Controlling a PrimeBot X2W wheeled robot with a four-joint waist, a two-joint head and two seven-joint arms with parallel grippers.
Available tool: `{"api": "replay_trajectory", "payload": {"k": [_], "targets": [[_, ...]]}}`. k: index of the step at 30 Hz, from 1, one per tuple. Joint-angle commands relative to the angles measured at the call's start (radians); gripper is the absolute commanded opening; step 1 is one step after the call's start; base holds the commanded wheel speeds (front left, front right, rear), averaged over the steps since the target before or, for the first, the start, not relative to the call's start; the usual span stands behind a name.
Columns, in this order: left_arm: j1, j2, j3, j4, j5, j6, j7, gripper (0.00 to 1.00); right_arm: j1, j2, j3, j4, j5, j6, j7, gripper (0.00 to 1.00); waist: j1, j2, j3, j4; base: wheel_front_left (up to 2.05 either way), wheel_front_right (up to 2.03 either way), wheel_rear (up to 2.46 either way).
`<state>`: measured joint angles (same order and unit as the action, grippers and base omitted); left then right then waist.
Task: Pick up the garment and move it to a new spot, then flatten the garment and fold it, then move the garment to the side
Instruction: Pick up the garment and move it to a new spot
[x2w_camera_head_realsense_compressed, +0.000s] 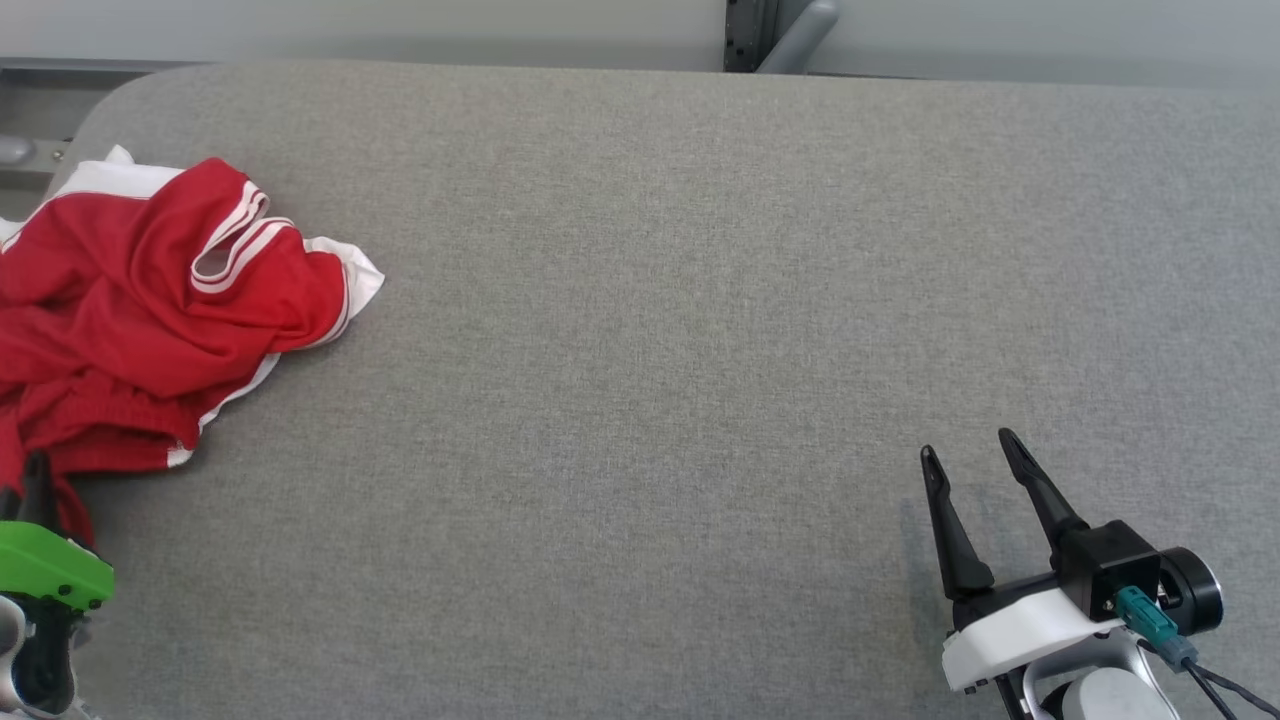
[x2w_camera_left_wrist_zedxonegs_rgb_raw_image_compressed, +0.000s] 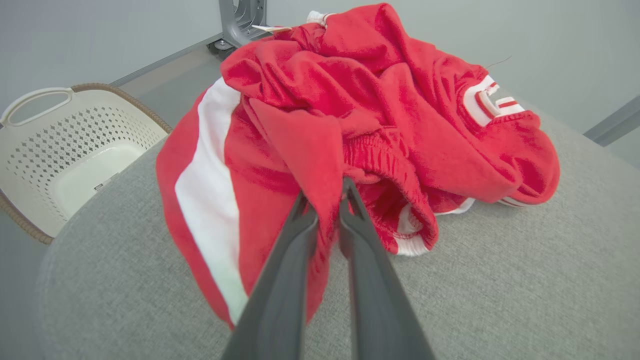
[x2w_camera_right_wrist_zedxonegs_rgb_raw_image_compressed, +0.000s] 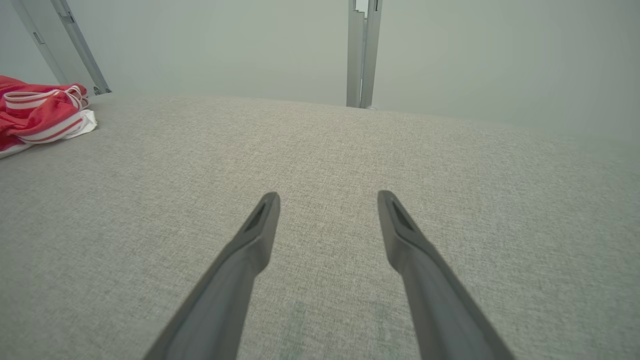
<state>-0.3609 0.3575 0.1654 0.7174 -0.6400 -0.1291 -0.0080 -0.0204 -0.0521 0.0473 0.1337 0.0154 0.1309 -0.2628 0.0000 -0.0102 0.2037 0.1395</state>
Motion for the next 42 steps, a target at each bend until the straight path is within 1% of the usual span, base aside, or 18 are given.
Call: {"api": "replay_trajectory", "payload": {"k": [1,5,6,11,15,18,20,23,26,27,28,29,31,33,35,38,42], "targets": [[0.016,0.016,-0.002,-0.039,-0.019,-0.002,0.008,0.00,0.011,-0.003,-0.001,0.000,0.007,0.000,-0.003,1.00,0.0000,0.0102,-0.031,0.015,0.00,0.00,0.00],[0.080,0.048,-0.030,-0.261,-0.055,-0.002,0.081,0.00,0.026,-0.001,0.008,0.004,0.015,0.000,-0.003,1.00,0.0000,0.0102,-0.070,0.024,0.00,0.00,0.00],[0.110,0.065,-0.031,-0.389,-0.065,0.004,0.127,0.00,0.030,0.000,0.012,0.006,0.019,0.000,-0.003,1.00,0.0000,0.0102,-0.084,0.022,0.00,0.00,0.00],[0.179,0.101,-0.014,-0.733,-0.089,0.057,0.251,0.00,0.036,0.000,0.020,0.004,0.046,0.000,-0.003,1.00,0.0000,0.0102,-0.108,-0.003,0.00,0.00,0.00],[0.195,0.135,0.012,-0.945,-0.111,0.099,0.337,0.00,0.040,0.000,0.020,0.004,0.069,0.000,-0.003,1.00,0.0000,0.0102,-0.113,-0.035,0.00,0.00,0.00],[0.168,0.167,0.028,-1.041,-0.120,0.128,0.392,0.00,0.044,0.000,0.021,0.007,0.083,0.000,-0.003,1.00,0.0000,0.0102,-0.113,-0.061,0.00,0.00,0.00],[0.146,0.187,0.033,-1.088,-0.117,0.140,0.421,0.00,0.046,0.000,0.022,0.009,0.091,0.000,-0.003,1.00,0.0000,0.0102,-0.115,-0.082,0.00,0.00,0.00],[0.105,0.201,0.008,-1.152,-0.149,0.143,0.470,0.00,0.047,0.000,0.017,0.010,0.104,0.000,-0.003,1.00,0.0000,0.0102,-0.115,-0.113,0.00,0.00,0.00],[0.049,0.201,-0.042,-1.201,-0.175,0.140,0.517,0.00,0.045,0.000,0.012,0.011,0.111,0.000,-0.003,1.00,0.0000,0.0102,-0.115,-0.144,0.00,0.00,0.00],[0.049,0.201,-0.042,-1.201,-0.175,0.140,0.517,0.00,0.045,0.000,0.012,0.011,0.111,0.000,-0.003,1.00,0.0000,0.0102,-0.115,-0.144,0.00,0.00,0.00],[0.014,0.182,-0.091,-1.222,-0.198,0.138,0.545,0.00,0.039,0.000,0.010,0.009,0.117,0.000,-0.003,1.00,0.0000,0.0102,-0.113,-0.166,0.00,0.00,0.00],[-0.003,0.171,-0.116,-1.227,-0.209,0.137,0.557,0.00,0.036,0.000,0.008,0.008,0.120,0.000,-0.003,1.00,0.0000,0.0102,-0.112,-0.178,0.00,0.00,0.00],[-0.033,0.155,-0.167,-1.226,-0.212,0.139,0.577,0.00,0.028,0.000,0.005,0.005,0.137,0.000,-0.003,1.00,0.0000,0.0102,-0.110,-0.202,0.00,0.00,0.00],[-0.058,0.123,-0.226,-1.200,-0.204,0.145,0.589,0.00,0.020,0.000,0.006,0.001,0.144,0.000,-0.003,1.00,0.0000,0.0102,-0.108,-0.225,0.00,0.00,0.00],[-0.081,0.069,-0.289,-1.153,-0.210,0.152,0.591,0.00,0.012,0.000,0.013,0.000,0.149,0.000,-0.003,1.00,0.0000,0.0102,-0.104,-0.249,0.00,0.00,0.00],[-0.118,-0.033,-0.366,-1.052,-0.240,0.164,0.574,0.00,-0.003,0.000,0.022,-0.001,0.156,0.000,-0.003,1.00,0.0000,0.0102,-0.095,-0.290,0.00,0.00,0.00],[-0.161,-0.148,-0.478,-0.890,-0.207,0.154,0.538,0.00,-0.025,0.000,0.033,-0.004,0.164,0.000,-0.003,1.00,0.0000,0.0102,-0.077,-0.348,0.00,0.00,0.00]]}}
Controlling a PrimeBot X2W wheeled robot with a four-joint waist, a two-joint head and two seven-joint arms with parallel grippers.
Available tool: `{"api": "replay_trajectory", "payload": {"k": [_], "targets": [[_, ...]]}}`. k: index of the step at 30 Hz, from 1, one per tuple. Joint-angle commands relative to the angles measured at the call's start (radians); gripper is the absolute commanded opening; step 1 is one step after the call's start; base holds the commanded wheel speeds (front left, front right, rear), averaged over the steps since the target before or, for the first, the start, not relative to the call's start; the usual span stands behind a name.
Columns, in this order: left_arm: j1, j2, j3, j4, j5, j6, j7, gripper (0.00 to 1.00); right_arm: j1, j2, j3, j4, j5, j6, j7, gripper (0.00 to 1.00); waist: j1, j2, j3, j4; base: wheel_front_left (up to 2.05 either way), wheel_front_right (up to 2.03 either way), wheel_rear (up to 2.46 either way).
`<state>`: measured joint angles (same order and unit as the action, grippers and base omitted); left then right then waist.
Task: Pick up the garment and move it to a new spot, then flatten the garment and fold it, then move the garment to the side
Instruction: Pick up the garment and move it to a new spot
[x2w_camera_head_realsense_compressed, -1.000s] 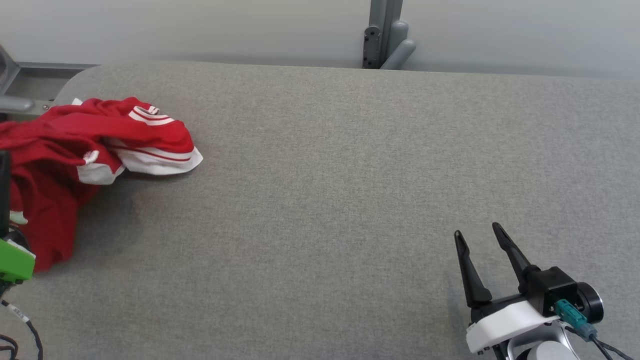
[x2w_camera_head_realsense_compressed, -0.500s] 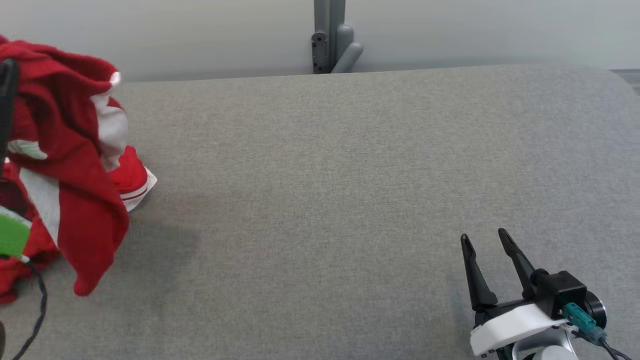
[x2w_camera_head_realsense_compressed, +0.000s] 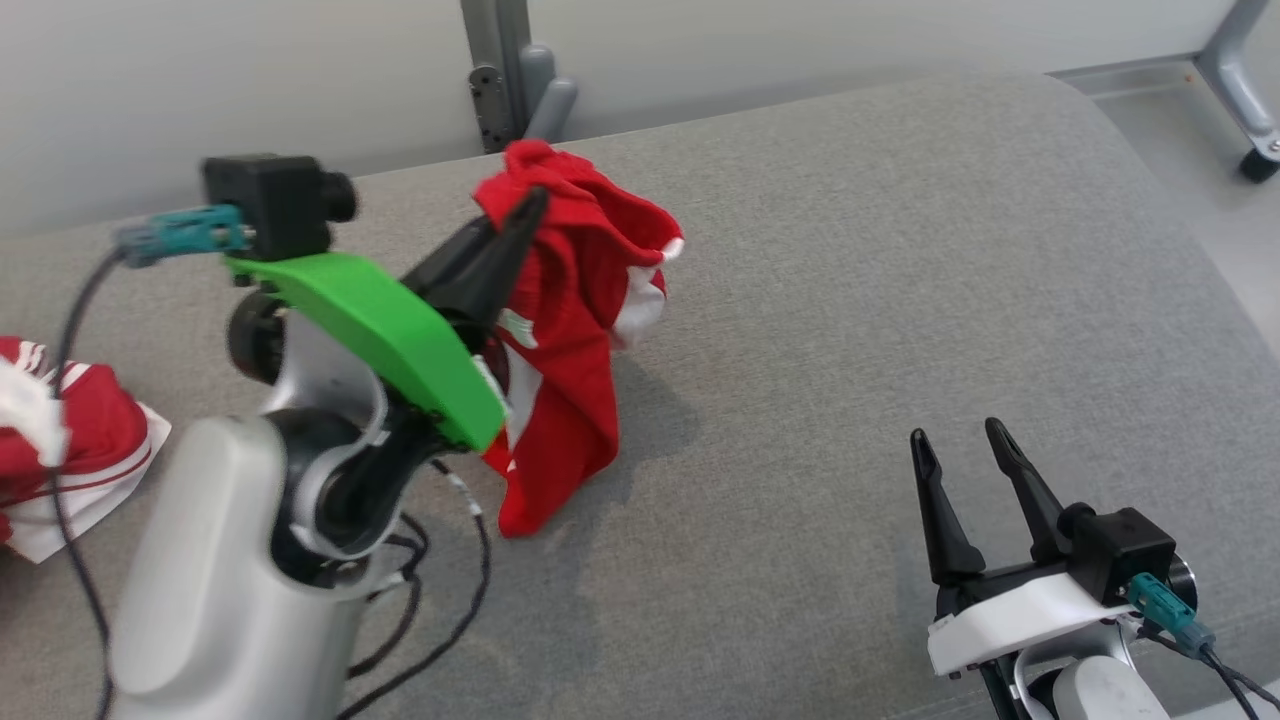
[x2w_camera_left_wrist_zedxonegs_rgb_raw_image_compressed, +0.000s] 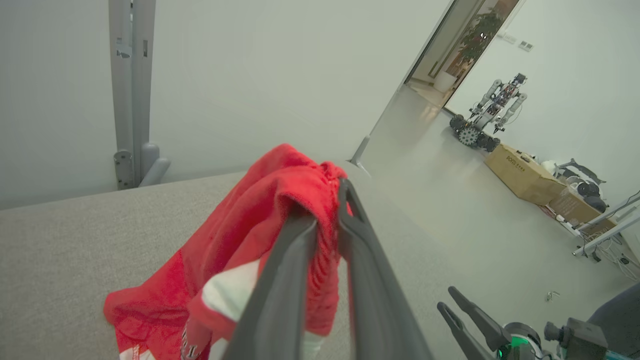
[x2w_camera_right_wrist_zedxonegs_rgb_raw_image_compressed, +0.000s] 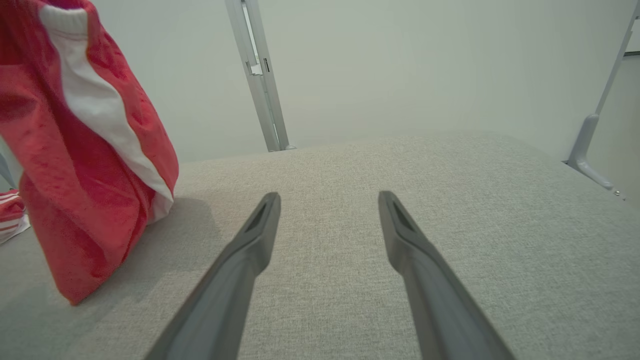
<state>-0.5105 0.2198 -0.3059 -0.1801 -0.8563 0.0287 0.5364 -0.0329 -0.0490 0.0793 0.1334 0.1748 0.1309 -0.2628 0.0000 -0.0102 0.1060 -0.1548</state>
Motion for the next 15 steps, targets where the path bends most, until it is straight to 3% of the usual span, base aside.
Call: {"api": "replay_trajectory", "payload": {"k": [1,5,10,11,12,15], "targets": [[-0.022,-0.041,-0.032,0.053,0.015,-0.008,-0.016,0.00,-0.014,-0.003,0.001,-0.003,0.008,0.000,-0.003,1.00,0.0000,0.0102,0.024,-0.067,0.00,0.00,0.00],[-0.050,-0.126,-0.109,0.237,0.023,-0.020,-0.070,0.00,-0.014,-0.002,0.012,0.000,0.013,0.000,-0.003,1.00,0.0000,0.0102,0.028,-0.122,0.00,0.00,0.00],[-0.089,-0.165,-0.205,0.398,0.003,-0.036,-0.181,0.03,-0.003,-0.003,0.013,0.003,0.018,0.000,-0.003,1.00,0.0000,0.0102,0.032,-0.173,0.00,0.00,0.00],[-0.098,-0.166,-0.225,0.421,0.005,-0.037,-0.215,0.43,0.000,-0.002,0.014,0.002,0.020,0.000,-0.003,1.00,0.0000,0.0102,0.033,-0.180,0.00,0.00,0.00],[-0.103,-0.167,-0.250,0.438,-0.013,-0.034,-0.255,0.97,0.000,-0.002,0.018,0.002,0.021,0.000,-0.003,1.00,0.0000,0.0102,0.033,-0.187,0.00,0.00,0.00],[-0.119,-0.168,-0.327,0.482,-0.075,-0.011,-0.339,1.00,0.002,-0.003,0.020,0.002,0.028,0.000,-0.003,1.00,0.0000,0.0102,0.035,-0.203,0.00,0.00,0.00]]}}
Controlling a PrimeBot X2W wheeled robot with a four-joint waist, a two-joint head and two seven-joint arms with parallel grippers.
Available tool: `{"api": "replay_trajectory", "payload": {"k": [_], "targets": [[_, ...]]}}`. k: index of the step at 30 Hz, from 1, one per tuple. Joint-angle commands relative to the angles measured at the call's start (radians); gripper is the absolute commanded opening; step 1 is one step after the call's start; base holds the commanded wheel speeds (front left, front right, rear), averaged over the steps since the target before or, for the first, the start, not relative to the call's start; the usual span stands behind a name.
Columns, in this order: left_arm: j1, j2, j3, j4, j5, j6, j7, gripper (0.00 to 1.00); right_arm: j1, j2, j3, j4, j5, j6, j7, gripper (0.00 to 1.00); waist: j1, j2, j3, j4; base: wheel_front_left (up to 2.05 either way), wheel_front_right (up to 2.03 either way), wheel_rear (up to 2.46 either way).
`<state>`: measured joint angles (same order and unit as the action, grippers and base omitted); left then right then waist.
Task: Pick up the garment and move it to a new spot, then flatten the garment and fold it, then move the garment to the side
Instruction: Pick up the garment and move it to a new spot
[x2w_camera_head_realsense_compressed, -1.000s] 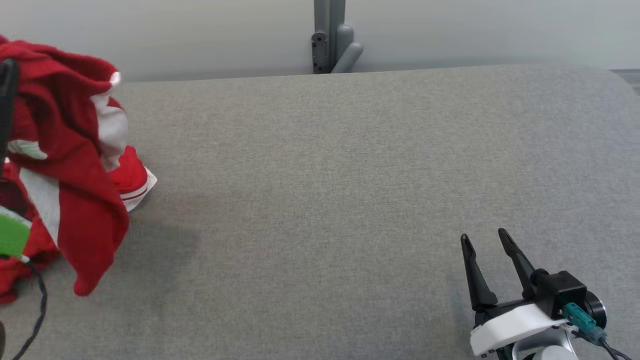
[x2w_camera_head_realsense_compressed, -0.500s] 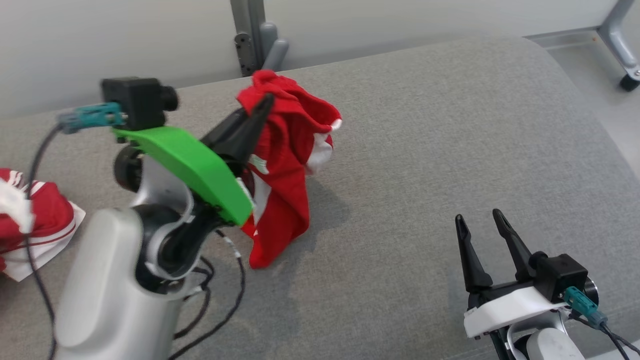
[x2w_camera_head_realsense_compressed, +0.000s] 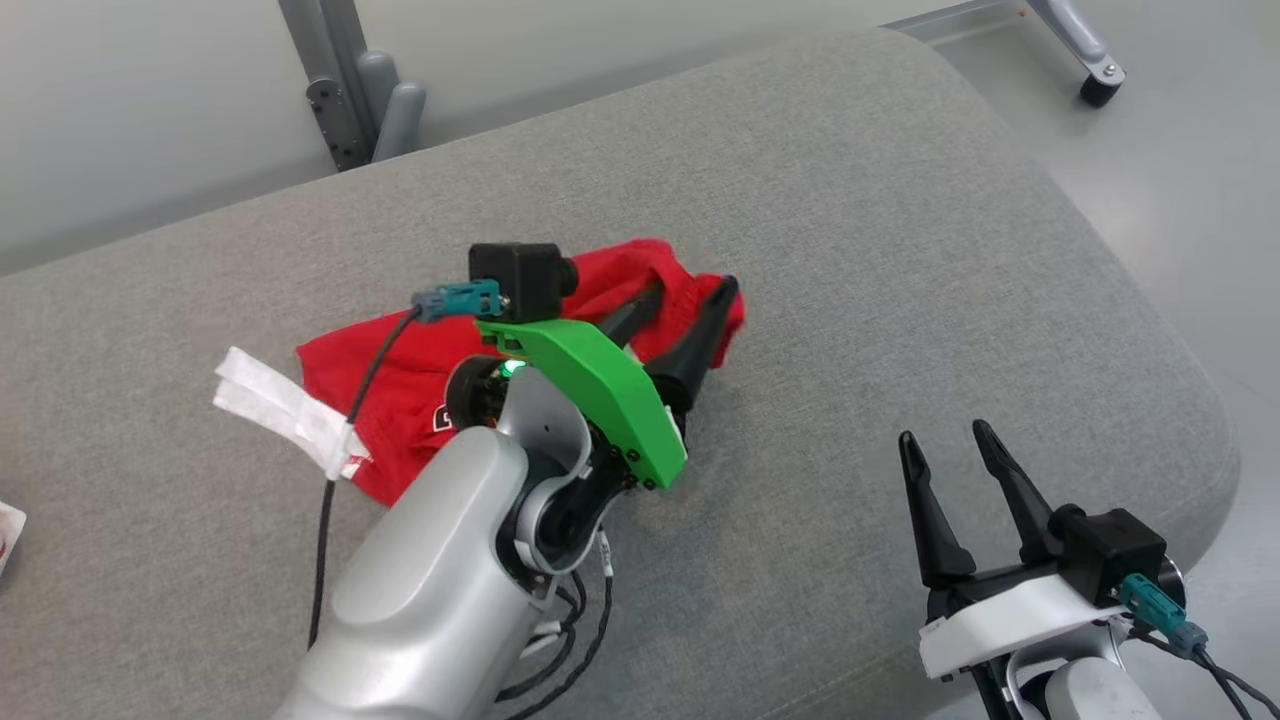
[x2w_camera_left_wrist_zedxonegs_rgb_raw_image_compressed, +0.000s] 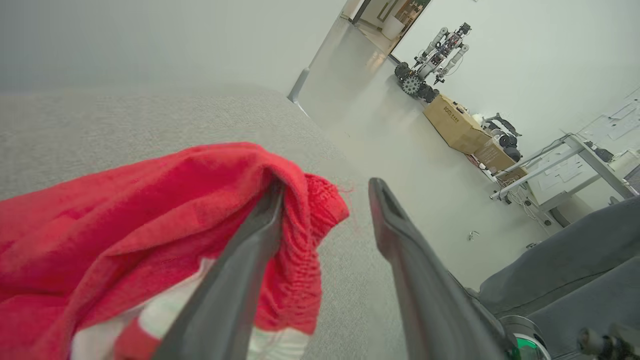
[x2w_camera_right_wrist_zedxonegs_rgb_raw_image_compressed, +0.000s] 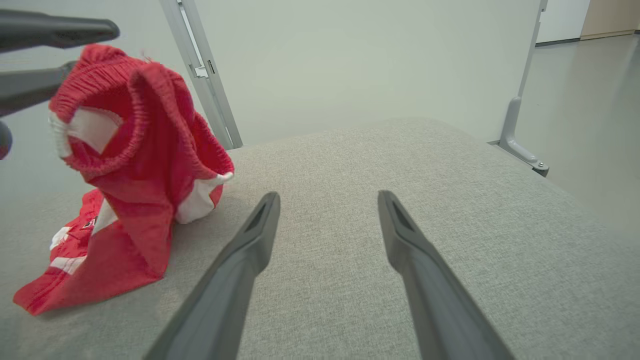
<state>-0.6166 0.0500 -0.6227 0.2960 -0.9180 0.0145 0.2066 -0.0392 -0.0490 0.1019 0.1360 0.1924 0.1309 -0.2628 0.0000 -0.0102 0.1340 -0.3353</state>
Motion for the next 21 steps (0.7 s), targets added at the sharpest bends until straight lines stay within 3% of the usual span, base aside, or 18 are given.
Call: {"api": "replay_trajectory", "payload": {"k": [1,5,9,21], "targets": [[-0.021,0.002,-0.034,0.017,-0.026,0.008,-0.029,1.00,0.010,-0.003,-0.004,-0.002,0.012,0.000,-0.003,1.00,0.0000,0.0102,0.007,-0.024,0.00,0.00,0.00],[-0.022,0.003,-0.101,0.043,-0.065,0.019,-0.095,1.00,0.016,-0.002,-0.015,-0.008,0.007,0.000,-0.003,1.00,0.0000,0.0102,0.005,-0.017,0.00,0.00,0.00],[0.006,0.007,-0.134,0.026,-0.033,0.009,-0.155,1.00,0.031,-0.002,-0.030,-0.008,-0.011,0.000,-0.003,1.00,0.0000,0.0102,-0.002,0.017,0.00,0.00,0.00],[0.172,0.176,-0.143,-0.087,0.115,0.066,-0.355,1.00,0.058,-0.003,-0.067,-0.038,-0.069,0.000,-0.003,1.00,0.0000,0.0102,-0.033,0.137,0.00,0.00,0.00]]}}
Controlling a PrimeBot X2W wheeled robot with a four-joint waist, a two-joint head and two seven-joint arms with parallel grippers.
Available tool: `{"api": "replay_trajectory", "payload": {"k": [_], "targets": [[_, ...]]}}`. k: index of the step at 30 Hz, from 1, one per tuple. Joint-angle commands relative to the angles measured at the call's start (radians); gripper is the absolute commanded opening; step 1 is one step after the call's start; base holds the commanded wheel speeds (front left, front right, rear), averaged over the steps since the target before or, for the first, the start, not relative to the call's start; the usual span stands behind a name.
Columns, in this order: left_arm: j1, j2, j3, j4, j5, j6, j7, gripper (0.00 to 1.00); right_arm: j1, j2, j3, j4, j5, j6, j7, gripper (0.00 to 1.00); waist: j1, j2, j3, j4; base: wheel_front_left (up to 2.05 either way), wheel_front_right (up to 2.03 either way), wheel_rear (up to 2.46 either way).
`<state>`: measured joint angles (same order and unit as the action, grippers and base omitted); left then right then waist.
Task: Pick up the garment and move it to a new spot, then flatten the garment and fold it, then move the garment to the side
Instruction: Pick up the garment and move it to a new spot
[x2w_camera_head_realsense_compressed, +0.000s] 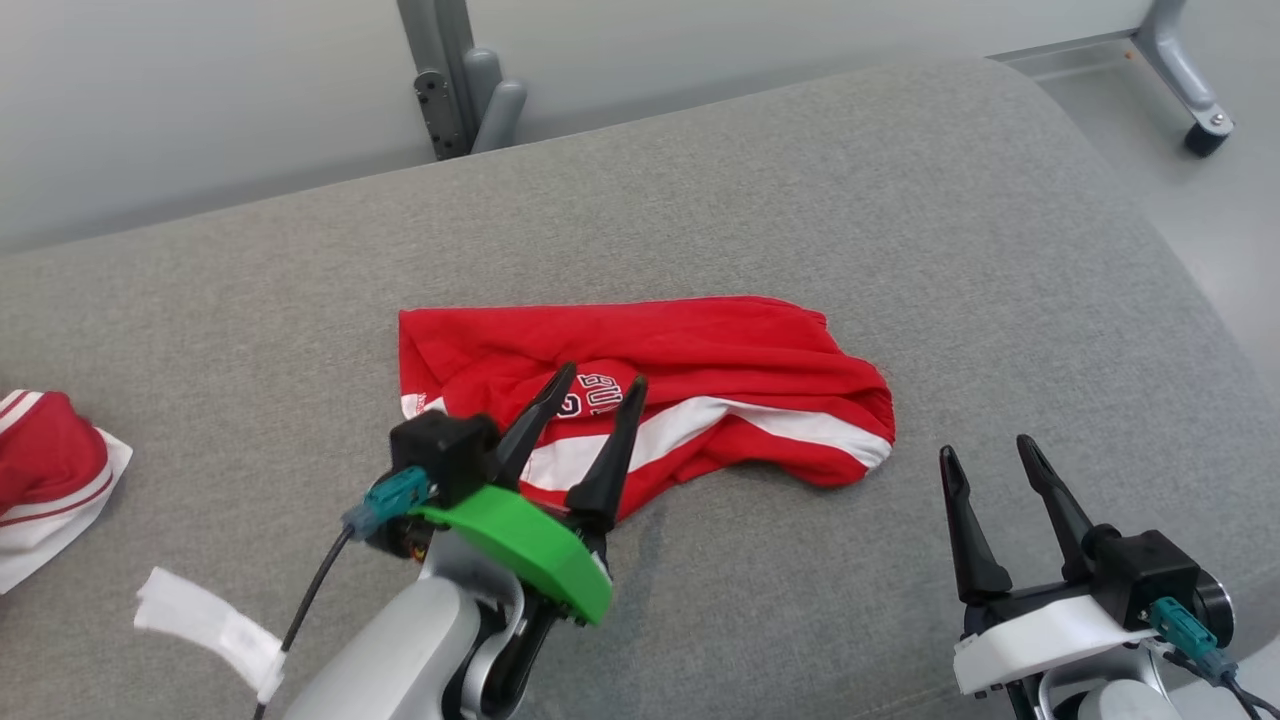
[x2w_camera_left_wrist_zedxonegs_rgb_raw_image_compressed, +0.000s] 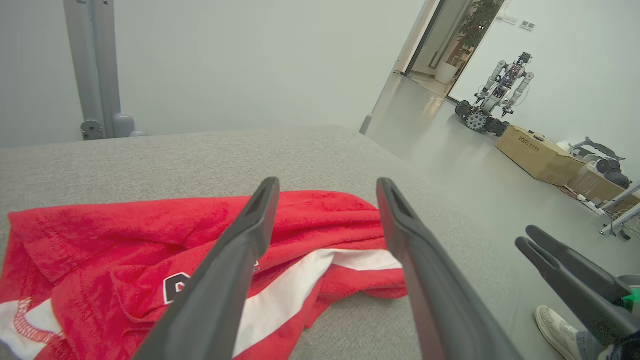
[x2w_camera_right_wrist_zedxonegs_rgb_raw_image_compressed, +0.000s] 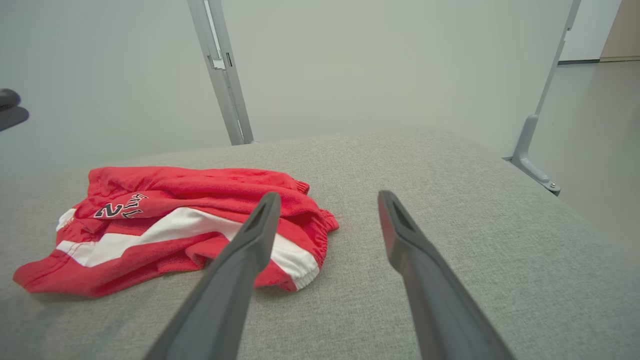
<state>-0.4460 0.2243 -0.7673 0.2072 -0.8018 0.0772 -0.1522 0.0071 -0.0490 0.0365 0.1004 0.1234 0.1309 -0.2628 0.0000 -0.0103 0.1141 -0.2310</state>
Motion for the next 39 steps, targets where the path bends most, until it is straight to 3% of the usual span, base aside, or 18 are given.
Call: {"api": "replay_trajectory", "payload": {"k": [1,4,10,16,27,39], "targets": [[0.032,0.010,0.007,-0.001,-0.011,0.001,-0.012,1.00,0.013,-0.003,-0.006,-0.006,-0.006,0.000,-0.003,1.00,0.0000,0.0103,-0.015,0.044,0.00,0.00,0.00],[0.092,0.058,0.023,0.005,0.006,0.016,-0.056,1.00,0.020,-0.003,-0.013,-0.013,-0.023,0.000,-0.003,1.00,0.0000,0.0103,-0.024,0.076,0.00,0.00,0.00],[0.218,0.101,0.081,0.031,0.052,0.037,-0.109,1.00,0.040,-0.003,-0.035,-0.025,-0.055,0.000,-0.003,1.00,0.0000,0.0103,-0.049,0.135,0.00,0.00,0.00],[0.347,0.062,0.234,0.003,0.168,0.020,-0.113,1.00,0.071,-0.002,-0.056,-0.029,-0.075,0.000,-0.003,1.00,0.0000,0.0103,-0.074,0.182,0.00,0.00,0.00],[0.512,-0.026,0.512,0.005,0.417,-0.097,-0.113,1.00,0.119,-0.003,-0.084,-0.043,-0.110,0.000,-0.003,1.00,0.0000,0.0103,-0.099,0.233,0.00,0.00,0.00],[0.548,-0.100,0.667,0.045,0.524,-0.169,-0.112,1.00,0.132,-0.003,-0.109,-0.031,-0.107,0.000,-0.003,1.00,0.0000,0.0103,-0.118,0.243,0.00,0.00,0.00]]}}
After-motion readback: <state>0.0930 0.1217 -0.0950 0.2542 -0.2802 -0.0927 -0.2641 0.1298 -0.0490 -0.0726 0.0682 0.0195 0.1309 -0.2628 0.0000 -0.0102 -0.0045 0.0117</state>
